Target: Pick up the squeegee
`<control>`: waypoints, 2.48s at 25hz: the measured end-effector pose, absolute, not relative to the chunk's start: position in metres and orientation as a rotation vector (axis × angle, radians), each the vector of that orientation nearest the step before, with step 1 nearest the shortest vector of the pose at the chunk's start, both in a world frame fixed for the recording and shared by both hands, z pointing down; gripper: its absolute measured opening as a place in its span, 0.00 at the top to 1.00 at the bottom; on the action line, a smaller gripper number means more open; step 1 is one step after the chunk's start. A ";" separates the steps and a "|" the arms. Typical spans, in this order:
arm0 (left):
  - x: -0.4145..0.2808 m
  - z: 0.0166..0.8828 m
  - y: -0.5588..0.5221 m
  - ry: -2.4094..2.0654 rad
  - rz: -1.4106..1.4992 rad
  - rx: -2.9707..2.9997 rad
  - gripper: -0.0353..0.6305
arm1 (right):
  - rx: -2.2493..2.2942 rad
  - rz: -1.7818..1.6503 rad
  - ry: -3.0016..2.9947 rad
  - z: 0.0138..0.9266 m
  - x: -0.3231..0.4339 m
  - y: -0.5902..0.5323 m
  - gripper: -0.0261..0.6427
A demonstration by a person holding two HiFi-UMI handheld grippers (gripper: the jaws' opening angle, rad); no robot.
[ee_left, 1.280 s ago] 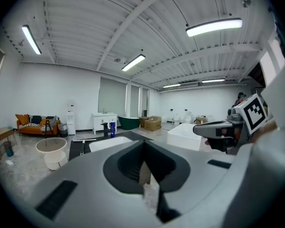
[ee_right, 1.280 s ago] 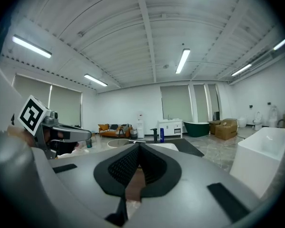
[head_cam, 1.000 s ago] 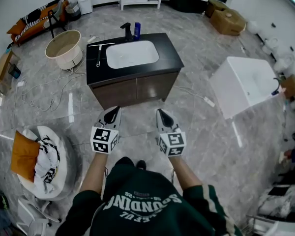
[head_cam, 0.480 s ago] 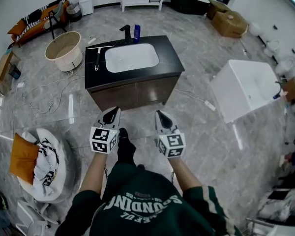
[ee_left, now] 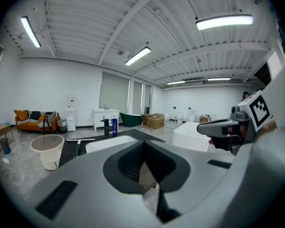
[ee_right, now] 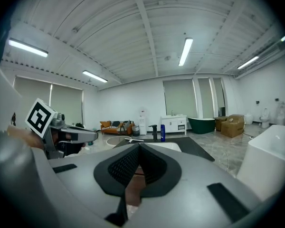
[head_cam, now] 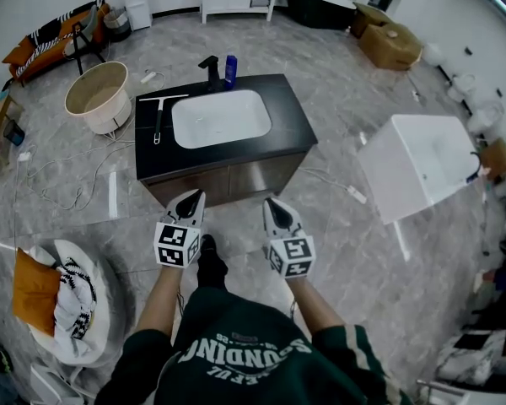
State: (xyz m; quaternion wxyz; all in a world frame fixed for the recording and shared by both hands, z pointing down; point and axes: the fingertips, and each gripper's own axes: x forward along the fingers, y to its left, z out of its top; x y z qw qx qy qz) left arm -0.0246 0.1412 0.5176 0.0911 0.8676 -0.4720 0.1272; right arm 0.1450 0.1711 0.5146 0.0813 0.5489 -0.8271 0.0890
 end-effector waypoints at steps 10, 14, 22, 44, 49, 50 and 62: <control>-0.064 0.519 0.008 -1.372 0.417 2.564 0.94 | 1.621 0.303 -2.446 0.512 0.102 0.037 0.96; -0.085 0.517 -0.045 -1.362 0.421 2.561 0.94 | 1.619 0.298 -2.443 0.508 0.080 -0.018 0.96; -0.120 0.519 -0.117 -1.353 0.429 2.561 0.94 | 1.638 0.291 -2.443 0.503 0.047 -0.090 0.96; -0.169 0.527 -0.195 -1.569 0.431 2.382 0.94 | 1.388 0.283 -2.582 0.510 0.000 -0.209 0.96; -0.179 0.528 -0.211 -1.665 0.428 2.305 0.94 | 1.270 0.277 -2.630 0.514 -0.010 -0.239 0.96; -0.181 0.529 -0.214 -1.681 0.429 2.291 0.94 | 1.245 0.276 -2.639 0.515 -0.012 -0.244 0.96; -0.204 0.548 -0.241 -1.762 0.455 2.158 0.94 | 1.088 0.290 -2.660 0.526 -0.028 -0.280 0.96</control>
